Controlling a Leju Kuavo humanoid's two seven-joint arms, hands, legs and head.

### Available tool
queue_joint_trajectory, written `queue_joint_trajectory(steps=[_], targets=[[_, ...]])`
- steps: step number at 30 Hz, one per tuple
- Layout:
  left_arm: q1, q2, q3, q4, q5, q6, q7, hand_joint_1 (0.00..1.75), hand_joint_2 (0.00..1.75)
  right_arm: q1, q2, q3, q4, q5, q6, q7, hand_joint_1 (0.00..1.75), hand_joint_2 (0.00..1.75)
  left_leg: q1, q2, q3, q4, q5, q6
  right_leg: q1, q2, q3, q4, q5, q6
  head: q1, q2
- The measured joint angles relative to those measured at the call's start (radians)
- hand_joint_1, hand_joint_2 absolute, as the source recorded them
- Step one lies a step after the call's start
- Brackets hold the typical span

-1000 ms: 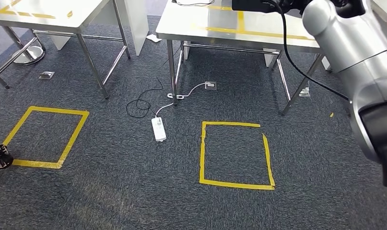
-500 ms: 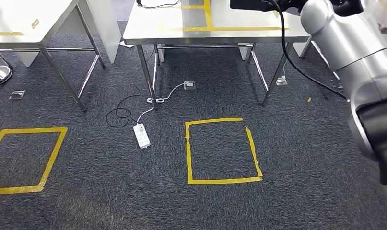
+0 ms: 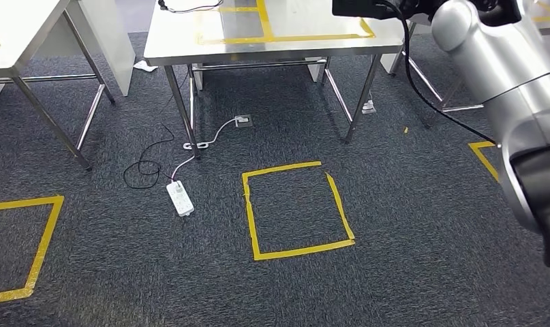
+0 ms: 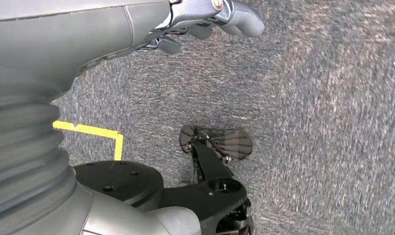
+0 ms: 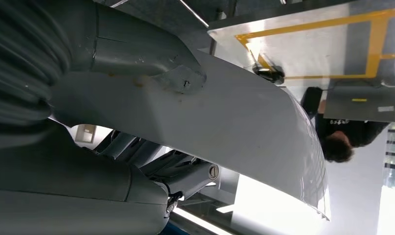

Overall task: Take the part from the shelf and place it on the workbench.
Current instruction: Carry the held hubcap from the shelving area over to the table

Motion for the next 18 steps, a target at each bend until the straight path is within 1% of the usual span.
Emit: queue_joint_trajectory(steps=[1, 2, 3, 6, 9, 12, 18], targets=[[-0.001, 0.000, 0.000, 0.000, 0.000, 0.000, 0.000, 0.00, 1.75, -0.001, 0.000, -0.003, 0.000, 0.000, -0.004, -0.002, 1.75, 1.75, -0.002, 0.005, 0.000, 0.001, -0.002, -0.004, 0.003, -0.004, 0.034, -0.062, 0.019, -0.005, 0.000, 0.000], [-0.002, 0.000, 0.000, 0.000, -0.001, -0.001, 0.001, 0.00, 1.75, -0.001, 0.000, -0.007, 0.000, 0.002, -0.008, -0.005, 1.75, 1.75, -0.005, 0.009, 0.000, 0.004, -0.005, -0.006, 0.005, -0.008, 0.054, -0.099, 0.027, -0.009, -0.001, 0.000], [-0.003, 0.000, 0.000, 0.000, -0.001, -0.001, 0.002, 0.00, 1.75, -0.001, 0.001, -0.010, 0.001, 0.004, -0.012, -0.008, 1.75, 1.75, -0.008, 0.010, -0.001, 0.004, -0.006, -0.005, 0.007, -0.009, 0.061, -0.113, 0.025, -0.013, -0.001, 0.000], [-0.002, 0.001, 0.000, 0.000, -0.001, -0.003, 0.007, 0.00, 1.75, 0.001, 0.001, -0.012, 0.002, 0.014, -0.023, -0.017, 1.75, 1.75, -0.011, 0.011, 0.002, -0.001, -0.004, -0.003, 0.007, -0.005, 0.061, -0.114, 0.028, -0.018, -0.001, 0.000], [-0.001, 0.001, 0.000, 0.001, -0.001, -0.006, 0.010, 0.00, 1.75, 0.002, 0.000, -0.013, 0.002, 0.019, -0.033, -0.027, 1.75, 1.75, -0.011, 0.011, 0.007, -0.010, 0.001, -0.012, 0.007, -0.004, 0.061, -0.114, 0.028, -0.024, -0.001, 0.000], [-0.001, 0.001, 0.000, 0.001, -0.003, -0.006, 0.013, 0.00, 1.75, 0.007, 0.000, -0.015, 0.002, 0.025, -0.045, -0.039, 1.75, 1.75, -0.010, 0.010, 0.008, -0.014, 0.004, -0.017, 0.008, -0.005, 0.061, -0.113, 0.027, -0.028, -0.001, 0.000], [-0.001, 0.001, 0.000, 0.001, -0.004, -0.006, 0.015, 0.00, 1.75, 0.021, -0.002, -0.021, 0.002, 0.041, -0.064, -0.057, 1.75, 1.75, -0.010, 0.009, 0.009, -0.015, 0.005, -0.021, 0.010, -0.005, 0.061, -0.113, 0.027, -0.029, -0.001, 0.000]])
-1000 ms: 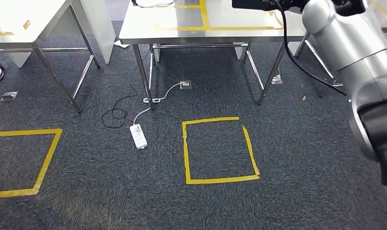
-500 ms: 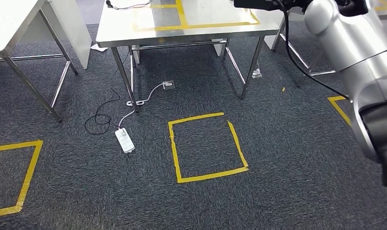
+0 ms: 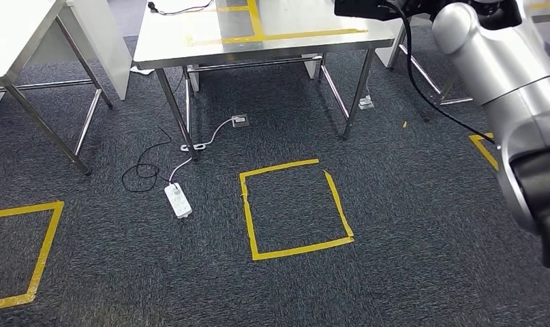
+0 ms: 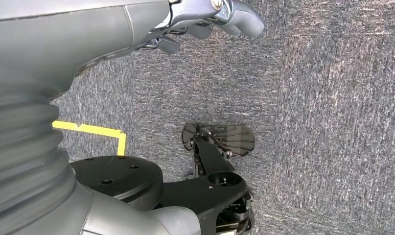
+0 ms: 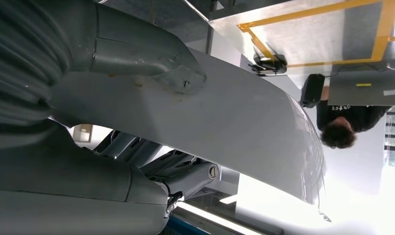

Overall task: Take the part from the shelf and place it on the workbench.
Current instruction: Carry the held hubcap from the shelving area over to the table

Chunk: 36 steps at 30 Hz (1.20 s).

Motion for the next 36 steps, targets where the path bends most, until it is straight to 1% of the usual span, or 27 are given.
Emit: queue_joint_trajectory(steps=[2, 4, 6, 7, 9, 10, 11, 12, 13, 14, 15, 16, 18, 20, 21, 22, 24, 25, 26, 27, 28, 29, 30, 31, 32, 34, 36], targets=[[0.000, 0.000, 0.000, 0.000, 0.000, 0.000, -0.001, 0.00, 1.75, 0.005, 0.000, -0.002, -0.002, 0.006, -0.006, -0.009, 1.75, 1.75, -0.002, 0.000, -0.002, 0.000, -0.001, 0.003, -0.003, -0.001, 0.001, -0.003, 0.002, 0.003, 0.000, 0.000], [0.000, 0.001, 0.000, 0.000, 0.000, 0.001, -0.003, 0.00, 1.75, 0.009, -0.001, -0.007, -0.008, 0.007, -0.012, -0.016, 1.75, 1.75, -0.001, 0.001, 0.008, -0.015, 0.004, 0.012, -0.006, -0.002, 0.008, -0.012, 0.006, 0.009, 0.000, 0.000], [0.000, 0.000, 0.000, 0.000, 0.000, 0.002, -0.005, 0.00, 1.75, 0.009, -0.003, -0.015, -0.014, 0.007, -0.014, -0.022, 1.75, 1.75, 0.006, 0.002, 0.027, -0.044, 0.017, 0.021, -0.008, 0.001, -0.001, 0.009, -0.010, 0.015, 0.001, 0.000], [0.000, 0.000, 0.000, 0.000, 0.000, 0.002, -0.005, 0.00, 1.75, 0.010, -0.005, -0.019, -0.015, 0.007, -0.014, -0.026, 1.75, 1.75, 0.011, 0.003, 0.033, -0.054, 0.023, 0.022, -0.010, 0.004, -0.022, 0.053, -0.033, 0.018, 0.001, 0.000], [0.001, -0.001, 0.000, 0.000, 0.000, 0.003, -0.006, 0.00, 1.75, 0.013, -0.005, -0.021, -0.015, 0.007, -0.013, -0.031, 1.75, 1.75, 0.014, 0.003, 0.034, -0.055, 0.023, 0.021, -0.015, 0.008, -0.087, 0.183, -0.088, 0.029, 0.001, 0.000], [0.001, -0.001, 0.001, 0.000, 0.000, 0.003, -0.007, 0.00, 1.75, 0.017, -0.005, -0.021, -0.015, 0.007, -0.011, -0.032, 1.75, 1.75, 0.017, 0.003, 0.034, -0.052, 0.020, 0.018, -0.020, 0.008, -0.114, 0.232, -0.101, 0.035, 0.001, 0.000], [0.002, -0.001, 0.002, 0.000, 0.000, 0.003, -0.008, 0.00, 1.75, 0.020, -0.005, -0.021, -0.015, 0.007, -0.010, -0.035, 1.75, 1.75, 0.021, 0.003, 0.033, -0.047, 0.016, 0.013, -0.026, 0.008, -0.124, 0.246, -0.094, 0.042, 0.001, 0.000], [0.003, -0.002, 0.003, 0.000, 0.000, 0.003, -0.009, 0.00, 1.75, 0.022, -0.005, -0.021, -0.015, 0.007, -0.009, -0.037, 1.75, 1.75, 0.027, 0.002, 0.033, -0.039, 0.011, 0.007, -0.032, 0.007, -0.113, 0.219, -0.070, 0.049, 0.001, 0.000], [0.004, -0.002, 0.005, 0.000, 0.000, 0.003, -0.009, 0.00, 1.75, 0.022, -0.005, -0.022, -0.015, 0.006, -0.009, -0.040, 1.75, 1.75, 0.034, 0.002, 0.032, -0.029, 0.003, -0.003, -0.039, 0.004, -0.083, 0.158, -0.035, 0.058, 0.001, 0.000], [0.004, -0.001, 0.006, 0.000, 0.000, 0.003, -0.010, 0.00, 1.75, 0.022, -0.005, -0.023, -0.015, 0.006, -0.008, -0.043, 1.75, 1.75, 0.040, 0.001, 0.030, -0.017, -0.007, -0.014, -0.043, 0.001, -0.053, 0.098, -0.014, 0.066, 0.002, 0.000], [0.004, -0.001, 0.008, 0.000, 0.000, 0.003, -0.011, 0.00, 1.75, 0.021, -0.004, -0.024, -0.015, 0.005, -0.007, -0.046, 1.75, 1.75, 0.042, 0.001, 0.027, -0.003, -0.018, -0.026, -0.044, 0.000, -0.027, 0.050, -0.001, 0.068, 0.004, 0.000], [0.004, 0.000, 0.008, 0.000, 0.000, 0.003, -0.013, 0.00, 1.75, 0.021, -0.004, -0.025, -0.016, 0.005, -0.006, -0.047, 1.75, 1.75, 0.043, 0.000, 0.023, 0.007, -0.027, -0.036, -0.044, 0.000, -0.013, 0.025, -0.001, 0.061, 0.005, 0.000], [0.004, 0.000, 0.010, 0.000, 0.000, 0.003, -0.015, 0.00, 1.75, 0.021, -0.003, -0.027, -0.016, 0.005, -0.004, -0.048, 1.75, 1.75, 0.039, 0.000, 0.024, 0.012, -0.035, -0.048, -0.039, 0.007, -0.013, 0.029, -0.015, 0.034, 0.007, 0.000], [0.005, 0.000, 0.012, 0.000, 0.000, 0.003, -0.015, 0.00, 1.75, 0.022, -0.002, -0.029, -0.016, 0.004, -0.004, -0.049, 1.75, 1.75, 0.042, -0.004, 0.026, 0.014, -0.041, -0.056, -0.039, 0.012, -0.013, 0.036, -0.020, 0.014, 0.005, 0.000], [0.005, 0.000, 0.013, 0.000, 0.000, 0.003, -0.015, 0.00, 1.75, 0.021, -0.001, -0.031, -0.016, 0.003, -0.004, -0.051, 1.75, 1.75, 0.043, -0.011, 0.017, 0.034, -0.053, -0.057, -0.039, 0.015, -0.012, 0.036, -0.021, 0.008, 0.004, 0.000], [0.005, 0.000, 0.013, 0.000, 0.000, 0.003, -0.015, 0.00, 1.75, 0.020, 0.000, -0.032, -0.017, 0.003, -0.004, -0.052, 1.75, 1.75, 0.042, -0.019, -0.004, 0.074, -0.073, -0.057, -0.038, 0.017, -0.009, 0.036, -0.023, 0.002, 0.003, 0.000], [0.005, 0.000, 0.014, 0.000, 0.000, 0.003, -0.015, 0.00, 1.75, 0.021, 0.002, -0.033, -0.017, 0.001, -0.006, -0.055, 1.75, 1.75, 0.036, -0.034, -0.079, 0.207, -0.124, -0.050, -0.032, 0.021, -0.005, 0.036, -0.029, -0.008, 0.001, 0.000], [0.007, 0.000, 0.015, 0.000, 0.000, 0.003, -0.015, 0.00, 1.75, 0.024, 0.003, -0.033, -0.016, 0.000, -0.006, -0.056, 1.75, 1.75, 0.031, -0.036, -0.120, 0.268, -0.138, -0.044, -0.028, 0.025, -0.002, 0.036, -0.032, -0.012, 0.001, 0.000], [0.008, 0.000, 0.015, 0.000, 0.000, 0.003, -0.015, 0.00, 1.75, 0.026, 0.004, -0.033, -0.016, -0.001, -0.006, -0.058, 1.75, 1.75, 0.027, -0.038, -0.149, 0.303, -0.135, -0.037, -0.022, 0.028, 0.001, 0.036, -0.036, -0.016, 0.001, 0.000], [0.009, 0.000, 0.016, 0.000, 0.000, 0.003, -0.015, 0.00, 1.75, 0.029, 0.004, -0.033, -0.016, -0.002, -0.006, -0.059, 1.75, 1.75, 0.021, -0.039, -0.159, 0.299, -0.112, -0.028, -0.017, 0.032, 0.006, 0.036, -0.040, -0.018, 0.001, 0.000], [0.011, 0.000, 0.016, 0.001, 0.000, 0.003, -0.016, 0.00, 1.75, 0.030, 0.004, -0.033, -0.016, -0.002, -0.006, -0.060, 1.75, 1.75, 0.015, -0.041, -0.150, 0.255, -0.070, -0.016, -0.013, 0.034, 0.012, 0.036, -0.044, -0.019, 0.001, 0.000], [0.012, 0.000, 0.016, 0.001, 0.000, 0.003, -0.016, 0.00, 1.75, 0.030, 0.005, -0.033, -0.016, -0.002, -0.007, -0.060, 1.75, 1.75, 0.007, -0.046, -0.129, 0.187, -0.023, -0.002, -0.010, 0.037, 0.018, 0.035, -0.050, -0.020, 0.001, 0.000], [0.012, 0.001, 0.016, 0.001, 0.000, 0.003, -0.016, 0.00, 1.75, 0.031, 0.005, -0.033, -0.016, -0.002, -0.007, -0.061, 1.75, 1.75, 0.001, -0.051, -0.103, 0.123, 0.011, 0.011, -0.006, 0.039, 0.023, 0.035, -0.055, -0.018, 0.001, 0.000], [0.012, 0.002, 0.016, 0.001, 0.000, 0.003, -0.016, 0.00, 1.75, 0.032, 0.005, -0.033, -0.016, -0.002, -0.007, -0.061, 1.75, 1.75, -0.005, -0.055, -0.081, 0.073, 0.029, 0.018, -0.005, 0.042, 0.026, 0.035, -0.059, -0.015, 0.001, 0.000], [0.012, 0.002, 0.016, 0.001, 0.000, 0.003, -0.017, 0.00, 1.75, 0.033, 0.005, -0.033, -0.016, -0.002, -0.007, -0.061, 1.75, 1.75, -0.008, -0.058, -0.068, 0.046, 0.033, 0.021, -0.005, 0.044, 0.027, 0.034, -0.062, -0.011, 0.002, 0.000], [0.011, 0.001, 0.016, 0.001, 0.000, 0.003, -0.017, 0.00, 1.75, 0.033, 0.005, -0.034, -0.016, -0.003, -0.008, -0.061, 1.75, 1.75, -0.010, -0.058, -0.058, 0.032, 0.024, 0.020, -0.008, 0.048, 0.030, 0.028, -0.064, 0.001, 0.001, 0.000], [0.012, 0.001, 0.016, 0.001, 0.000, 0.003, -0.017, 0.00, 1.75, 0.034, 0.004, -0.038, -0.018, -0.003, -0.009, -0.061, 1.75, 1.75, -0.007, -0.055, -0.046, 0.017, 0.025, 0.025, -0.010, 0.041, 0.026, 0.042, -0.076, 0.011, 0.002, 0.000]])
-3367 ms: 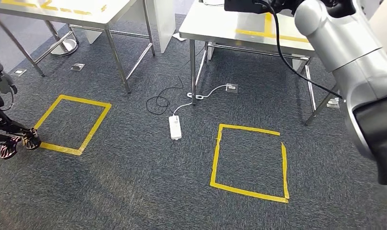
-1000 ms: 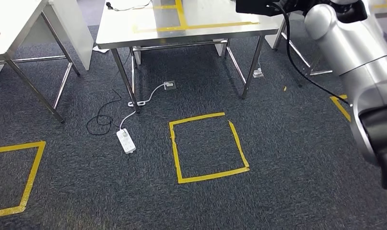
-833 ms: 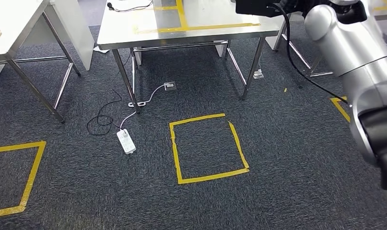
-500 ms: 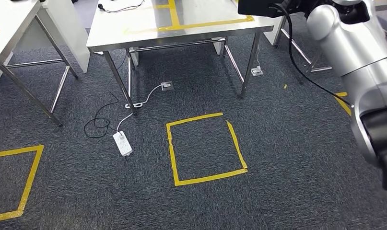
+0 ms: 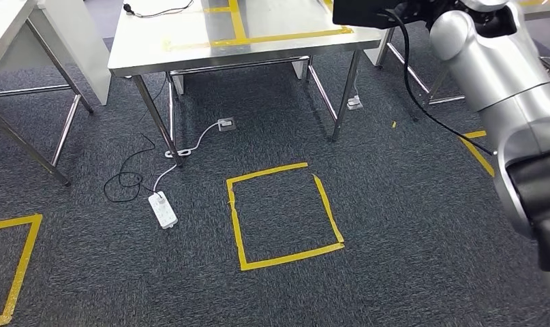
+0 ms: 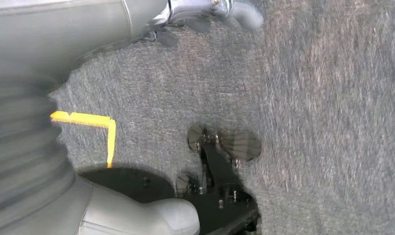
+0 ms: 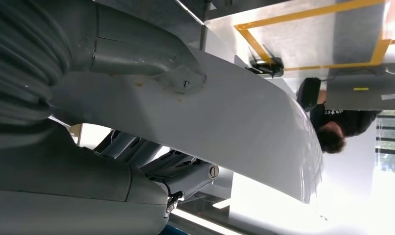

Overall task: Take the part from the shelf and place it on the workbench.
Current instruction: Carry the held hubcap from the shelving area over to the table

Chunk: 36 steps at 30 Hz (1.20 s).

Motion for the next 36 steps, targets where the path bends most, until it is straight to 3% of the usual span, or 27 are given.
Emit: queue_joint_trajectory(steps=[2, 4, 5, 6, 8, 10, 11, 13, 18, 20, 22, 23, 24, 26, 27, 29, 31, 33, 34, 36], targets=[[0.000, 0.000, 0.000, 0.000, 0.000, 0.000, 0.000, 0.00, 1.75, -0.001, -0.001, -0.004, -0.001, 0.000, -0.001, 0.000, 1.75, 1.75, 0.004, 0.002, 0.013, -0.014, -0.001, 0.007, 0.000, -0.012, -0.044, 0.085, -0.039, 0.007, 0.002, 0.000], [-0.001, 0.000, 0.000, 0.000, -0.001, 0.000, 0.001, 0.00, 1.75, 0.002, -0.001, -0.004, -0.001, 0.000, 0.000, 0.001, 1.75, 1.75, 0.004, 0.004, 0.020, -0.014, -0.007, 0.012, -0.001, -0.017, -0.121, 0.212, -0.079, 0.014, 0.002, 0.000], [0.000, 0.000, 0.000, 0.000, -0.001, 0.000, 0.001, 0.00, 1.75, 0.006, -0.002, -0.004, -0.001, 0.000, 0.001, 0.002, 1.75, 1.75, 0.004, 0.005, 0.024, -0.012, -0.012, 0.013, -0.002, -0.018, -0.149, 0.250, -0.080, 0.017, 0.002, 0.000], [0.001, 0.000, 0.000, 0.000, -0.001, 0.000, 0.001, 0.00, 1.75, 0.009, -0.002, -0.004, -0.001, 0.000, 0.001, 0.002, 1.75, 1.75, 0.004, 0.005, 0.028, -0.009, -0.018, 0.013, -0.002, -0.019, -0.159, 0.250, -0.060, 0.019, 0.002, 0.000], [0.001, -0.001, 0.000, 0.000, -0.002, 0.000, 0.001, 0.00, 1.75, 0.010, -0.002, -0.004, -0.001, 0.000, 0.001, 0.003, 1.75, 1.75, 0.004, 0.006, 0.040, -0.003, -0.032, 0.009, -0.004, -0.026, -0.123, 0.145, 0.024, 0.020, 0.002, 0.000], [0.000, -0.002, 0.000, 0.000, -0.003, 0.000, 0.001, 0.00, 1.75, 0.008, -0.002, -0.005, -0.002, 0.000, 0.001, 0.003, 1.75, 1.75, 0.001, 0.005, 0.048, 0.005, -0.046, 0.000, 0.001, -0.035, -0.070, 0.024, 0.075, 0.013, 0.002, 0.000], [0.000, -0.002, 0.000, 0.000, -0.003, 0.000, 0.001, 0.00, 1.75, 0.008, -0.002, -0.005, -0.002, 0.000, 0.001, 0.003, 1.75, 1.75, -0.001, 0.006, 0.049, 0.007, -0.051, -0.005, 0.004, -0.037, -0.055, -0.007, 0.081, 0.007, 0.002, 0.000], [0.000, -0.002, 0.000, 0.000, -0.003, 0.000, 0.001, 0.00, 1.75, 0.009, -0.002, -0.006, -0.004, 0.001, 0.001, 0.003, 1.75, 1.75, -0.002, 0.006, 0.050, 0.006, -0.055, -0.013, 0.007, -0.035, -0.049, -0.018, 0.074, -0.005, 0.002, 0.000], [0.001, -0.001, 0.000, 0.000, -0.003, 0.000, 0.001, 0.00, 1.75, 0.009, -0.002, -0.006, -0.004, 0.000, 0.001, 0.003, 1.75, 1.75, -0.002, 0.009, 0.051, 0.004, -0.059, -0.020, 0.004, -0.032, -0.047, -0.021, 0.073, -0.012, 0.002, 0.000], [0.000, -0.001, 0.000, 0.000, -0.003, 0.000, 0.001, 0.00, 1.75, 0.008, -0.001, -0.006, -0.005, 0.000, 0.000, 0.003, 1.75, 1.75, 0.002, 0.010, -0.009, 0.117, -0.107, -0.035, -0.003, -0.030, -0.034, -0.027, 0.066, -0.025, 0.000, 0.000], [0.001, 0.000, 0.001, 0.000, -0.003, 0.001, 0.001, 0.00, 1.75, 0.009, 0.001, -0.007, -0.007, 0.003, 0.000, 0.005, 1.75, 1.75, 0.009, 0.009, -0.098, 0.268, -0.151, -0.048, -0.007, -0.028, -0.019, -0.029, 0.053, -0.032, -0.003, 0.000], [0.001, 0.000, 0.002, 0.000, -0.003, 0.002, 0.001, 0.00, 1.75, 0.010, 0.003, -0.007, -0.007, 0.005, 0.001, 0.006, 1.75, 1.75, 0.011, 0.009, -0.116, 0.284, -0.139, -0.048, -0.008, -0.026, -0.012, -0.028, 0.047, -0.030, -0.003, 0.000], [0.002, 0.000, 0.003, 0.000, -0.003, 0.002, 0.001, 0.00, 1.75, 0.011, 0.004, -0.007, -0.007, 0.006, 0.001, 0.008, 1.75, 1.75, 0.013, 0.009, -0.113, 0.260, -0.107, -0.048, -0.009, -0.025, -0.002, -0.028, 0.040, -0.027, -0.003, 0.000], [0.003, 0.000, 0.006, 0.000, -0.001, 0.005, 0.001, 0.00, 1.75, 0.010, 0.007, -0.007, -0.007, 0.009, 0.002, 0.010, 1.75, 1.75, 0.014, 0.009, -0.066, 0.136, -0.023, -0.047, -0.013, -0.024, 0.019, -0.028, 0.025, -0.016, -0.003, 0.000], [0.003, 0.000, 0.007, 0.000, 0.000, 0.006, 0.001, 0.00, 1.75, 0.008, 0.009, -0.007, -0.007, 0.010, 0.001, 0.010, 1.75, 1.75, 0.014, 0.008, -0.038, 0.074, 0.000, -0.045, -0.012, -0.022, 0.026, -0.027, 0.017, -0.009, -0.004, 0.000], [0.002, 0.000, 0.010, 0.001, 0.004, 0.007, 0.001, 0.00, 1.75, 0.005, 0.015, -0.007, -0.006, 0.011, 0.000, 0.010, 1.75, 1.75, 0.011, 0.007, -0.011, 0.018, 0.001, -0.034, -0.010, -0.019, 0.032, -0.028, 0.010, 0.005, -0.007, 0.000], [0.000, 0.000, 0.016, 0.000, 0.011, 0.008, 0.001, 0.00, 1.75, 0.003, 0.019, -0.007, -0.006, 0.013, 0.000, 0.009, 1.75, 1.75, 0.011, 0.007, -0.002, 0.012, -0.009, -0.018, -0.011, -0.017, 0.035, -0.028, 0.011, 0.016, -0.007, 0.000], [0.000, 0.000, 0.021, 0.000, 0.016, 0.008, 0.000, 0.00, 1.75, -0.001, 0.021, -0.007, -0.006, 0.016, 0.000, 0.008, 1.75, 1.75, 0.013, 0.005, 0.010, 0.008, -0.016, -0.004, -0.012, -0.021, 0.021, 0.006, 0.000, 0.022, -0.006, 0.000], [0.000, 0.000, 0.023, -0.001, 0.018, 0.008, 0.000, 0.00, 1.75, -0.004, 0.021, -0.007, -0.005, 0.016, 0.001, 0.008, 1.75, 1.75, 0.013, 0.003, 0.016, 0.007, -0.019, 0.002, -0.011, -0.024, -0.004, 0.049, -0.016, 0.024, -0.005, 0.000], [0.000, 0.000, 0.025, -0.001, 0.021, 0.008, 0.000, 0.00, 1.75, -0.008, 0.022, -0.007, -0.004, 0.017, 0.006, 0.005, 1.75, 1.75, 0.010, 0.001, 0.025, 0.007, -0.031, 0.011, -0.007, -0.027, -0.087, 0.179, -0.059, 0.024, -0.004, 0.000]])
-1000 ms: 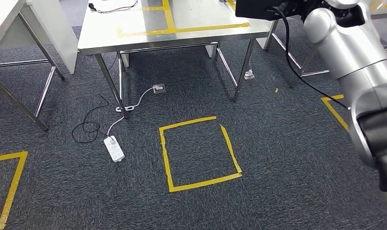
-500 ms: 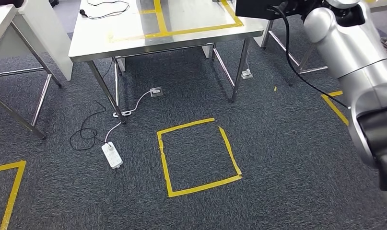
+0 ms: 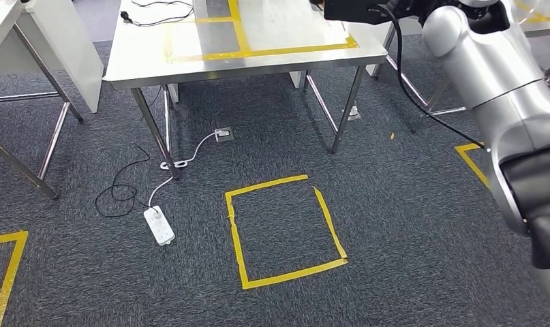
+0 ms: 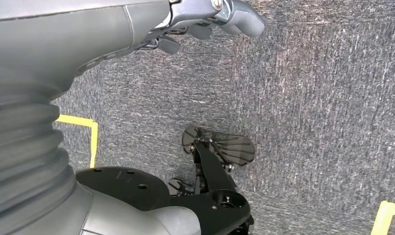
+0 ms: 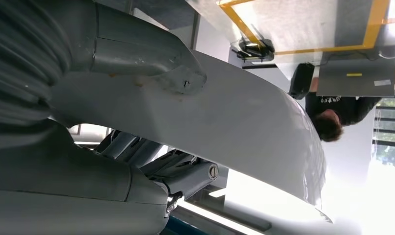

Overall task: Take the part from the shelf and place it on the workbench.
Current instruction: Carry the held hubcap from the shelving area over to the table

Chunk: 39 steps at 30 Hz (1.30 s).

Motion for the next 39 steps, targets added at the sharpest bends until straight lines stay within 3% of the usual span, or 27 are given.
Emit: queue_joint_trajectory(steps=[1, 2, 3, 5, 6, 8, 10, 12, 14, 16, 18, 19, 20, 22, 23, 24, 27, 29, 31, 32, 33, 34, 36, 37, 39], targets=[[0.001, 0.000, 0.001, 0.000, 0.001, 0.000, 0.000, 0.00, 1.75, 0.001, 0.000, 0.000, 0.001, 0.000, 0.003, -0.001, 1.75, 1.75, -0.003, -0.001, 0.007, 0.000, -0.008, 0.003, 0.003, 0.000, -0.042, 0.054, -0.011, -0.001, 0.000, 0.000], [0.002, 0.000, 0.003, 0.000, 0.001, 0.000, 0.000, 0.00, 1.75, 0.003, 0.000, 0.001, 0.002, 0.000, 0.006, -0.003, 1.75, 1.75, -0.006, -0.002, 0.016, 0.000, -0.017, 0.005, 0.005, 0.000, -0.071, 0.079, -0.004, -0.005, 0.000, 0.000], [0.003, 0.000, 0.005, 0.000, 0.001, 0.000, 0.000, 0.00, 1.75, 0.004, 0.000, 0.001, 0.004, -0.002, 0.008, -0.005, 1.75, 1.75, -0.010, -0.002, 0.028, 0.001, -0.026, 0.007, 0.008, 0.000, -0.080, 0.065, 0.024, -0.011, 0.000, 0.000], [0.004, 0.000, 0.009, 0.000, 0.002, 0.001, 0.000, 0.00, 1.75, 0.003, 0.000, 0.002, 0.006, -0.005, 0.009, -0.008, 1.75, 1.75, -0.018, -0.003, 0.057, 0.000, -0.048, 0.008, 0.018, -0.001, -0.050, -0.058, 0.120, -0.031, 0.000, 0.000], [0.003, -0.002, 0.011, 0.001, 0.002, 0.002, -0.001, 0.00, 1.75, 0.002, 0.000, 0.002, 0.006, -0.006, 0.010, -0.009, 1.75, 1.75, -0.020, -0.002, 0.070, -0.001, -0.058, 0.007, 0.026, -0.004, -0.031, -0.120, 0.154, -0.043, -0.003, 0.000], [0.001, -0.003, 0.014, 0.001, 0.002, 0.003, -0.001, 0.00, 1.75, -0.004, 0.000, 0.003, 0.007, -0.008, 0.012, -0.010, 1.75, 1.75, -0.020, 0.002, 0.085, -0.007, -0.073, 0.000, 0.041, -0.011, -0.005, -0.199, 0.175, -0.060, -0.007, 0.000], [0.000, -0.004, 0.015, 0.001, 0.003, 0.005, 0.000, 0.00, 1.75, -0.012, 0.000, 0.004, 0.007, -0.008, 0.013, -0.010, 1.75, 1.75, -0.019, 0.007, 0.099, -0.007, -0.075, -0.011, 0.043, -0.010, 0.017, -0.221, 0.161, -0.067, -0.008, 0.000], [0.000, -0.004, 0.016, 0.001, 0.003, 0.007, 0.001, 0.00, 1.75, -0.023, 0.002, 0.004, 0.008, -0.009, 0.015, -0.010, 1.75, 1.75, -0.020, 0.009, 0.095, 0.034, -0.062, -0.021, 0.035, -0.008, 0.052, -0.234, 0.152, -0.074, -0.010, 0.000], [-0.002, -0.003, 0.018, 0.000, 0.003, 0.009, 0.003, 0.00, 1.75, -0.039, 0.008, 0.006, 0.010, -0.009, 0.021, -0.009, 1.75, 1.75, -0.016, 0.006, 0.031, 0.139, -0.054, -0.034, 0.025, -0.008, 0.085, -0.241, 0.134, -0.079, -0.015, 0.000], [-0.002, -0.004, 0.021, 0.001, 0.001, 0.009, 0.005, 0.00, 1.75, -0.047, 0.013, 0.010, 0.012, -0.012, 0.028, -0.009, 1.75, 1.75, -0.007, 0.005, -0.062, 0.247, -0.095, -0.048, 0.018, -0.005, 0.113, -0.242, 0.108, -0.076, -0.017, 0.000], [0.002, -0.003, 0.024, 0.001, 0.000, 0.009, 0.008, 0.00, 1.75, -0.047, 0.015, 0.016, 0.015, -0.016, 0.031, -0.011, 1.75, 1.75, 0.002, 0.006, -0.126, 0.268, -0.146, -0.061, 0.009, -0.002, 0.149, -0.242, 0.078, -0.068, -0.017, 0.000], [0.005, -0.002, 0.024, 0.001, -0.001, 0.010, 0.010, 0.00, 1.75, -0.047, 0.015, 0.019, 0.016, -0.019, 0.032, -0.012, 1.75, 1.75, 0.006, 0.007, -0.139, 0.239, -0.142, -0.067, 0.003, -0.001, 0.170, -0.242, 0.061, -0.063, -0.017, 0.000], [0.007, -0.001, 0.025, 0.001, -0.002, 0.010, 0.011, 0.00, 1.75, -0.047, 0.015, 0.021, 0.018, -0.022, 0.032, -0.014, 1.75, 1.75, 0.010, 0.008, -0.141, 0.187, -0.105, -0.073, -0.002, -0.001, 0.192, -0.242, 0.044, -0.057, -0.017, 0.000], [0.013, 0.000, 0.025, 0.002, -0.003, 0.011, 0.013, 0.00, 1.75, -0.045, 0.015, 0.026, 0.020, -0.031, 0.031, -0.017, 1.75, 1.75, 0.018, 0.014, -0.136, 0.061, 0.042, -0.078, -0.009, 0.002, 0.228, -0.236, 0.008, -0.041, -0.022, 0.000], [0.015, 0.000, 0.025, 0.003, -0.004, 0.011, 0.013, 0.00, 1.75, -0.043, 0.012, 0.028, 0.020, -0.038, 0.031, -0.018, 1.75, 1.75, 0.020, 0.018, -0.134, 0.020, 0.104, -0.075, -0.008, 0.003, 0.241, -0.232, -0.010, -0.032, -0.023, 0.000], [0.016, 0.000, 0.026, 0.004, -0.004, 0.012, 0.014, 0.00, 1.75, -0.040, 0.008, 0.029, 0.019, -0.046, 0.031, -0.018, 1.75, 1.75, 0.020, 0.021, -0.133, 0.003, 0.137, -0.067, -0.008, 0.006, 0.250, -0.231, -0.027, -0.022, -0.027, 0.000], [0.008, 0.000, 0.026, 0.002, -0.011, 0.016, 0.013, 0.00, 1.75, -0.034, -0.013, 0.028, 0.008, -0.081, 0.034, -0.010, 1.75, 1.75, 0.021, 0.019, -0.125, 0.019, 0.113, -0.040, -0.013, 0.004, 0.274, -0.232, -0.063, 0.000, -0.030, 0.000], [0.002, 0.000, 0.026, 0.001, -0.016, 0.018, 0.013, 0.00, 1.75, -0.033, -0.030, 0.025, 0.002, -0.100, 0.043, -0.008, 1.75, 1.75, 0.021, 0.015, -0.112, 0.016, 0.096, -0.027, -0.012, 0.000, 0.237, -0.158, -0.096, 0.004, -0.024, 0.000], [-0.001, 0.000, 0.026, 0.001, -0.018, 0.018, 0.014, 0.00, 1.75, -0.025, -0.043, 0.024, 0.000, -0.109, 0.051, -0.006, 1.75, 1.75, 0.018, 0.013, -0.097, 0.015, 0.078, -0.019, -0.008, 0.000, 0.137, -0.014, -0.137, 0.004, -0.022, 0.000], [-0.001, 0.000, 0.026, 0.001, -0.018, 0.018, 0.014, 0.00, 1.75, -0.018, -0.049, 0.024, 0.000, -0.113, 0.055, -0.004, 1.75, 1.75, 0.016, 0.013, -0.088, 0.015, 0.068, -0.017, -0.007, 0.000, 0.086, 0.041, -0.140, 0.003, -0.021, 0.000], [0.000, 0.000, 0.026, 0.001, -0.018, 0.018, 0.014, 0.00, 1.75, -0.012, -0.054, 0.024, 0.000, -0.117, 0.059, -0.001, 1.75, 1.75, 0.014, 0.013, -0.078, 0.015, 0.059, -0.016, -0.006, -0.001, 0.048, 0.064, -0.120, 0.000, -0.020, 0.000], [0.001, 0.000, 0.027, 0.001, -0.018, 0.018, 0.015, 0.00, 1.75, -0.008, -0.057, 0.024, 0.000, -0.121, 0.063, 0.001, 1.75, 1.75, 0.013, 0.013, -0.066, 0.015, 0.049, -0.016, -0.005, -0.002, 0.029, 0.046, -0.076, -0.004, -0.020, 0.000], [0.004, -0.001, 0.027, 0.001, -0.018, 0.018, 0.015, 0.00, 1.75, -0.006, -0.060, 0.024, 0.000, -0.127, 0.067, 0.007, 1.75, 1.75, 0.011, 0.015, -0.040, 0.015, 0.030, -0.019, 0.001, -0.019, 0.036, -0.072, 0.042, -0.016, -0.020, 0.000], [0.004, -0.002, 0.027, 0.002, -0.018, 0.018, 0.015, 0.00, 1.75, -0.006, -0.060, 0.025, 0.001, -0.127, 0.067, 0.010, 1.75, 1.75, 0.008, 0.016, -0.029, 0.015, 0.022, -0.024, 0.007, -0.033, 0.048, -0.131, 0.083, -0.022, -0.019, 0.000], [0.003, -0.002, 0.028, 0.002, -0.018, 0.019, 0.015, 0.00, 1.75, -0.008, -0.059, 0.026, 0.001, -0.124, 0.067, 0.014, 1.75, 1.75, 0.004, 0.023, -0.018, 0.012, 0.012, -0.034, 0.018, -0.051, 0.064, -0.188, 0.108, -0.031, -0.017, 0.000]])
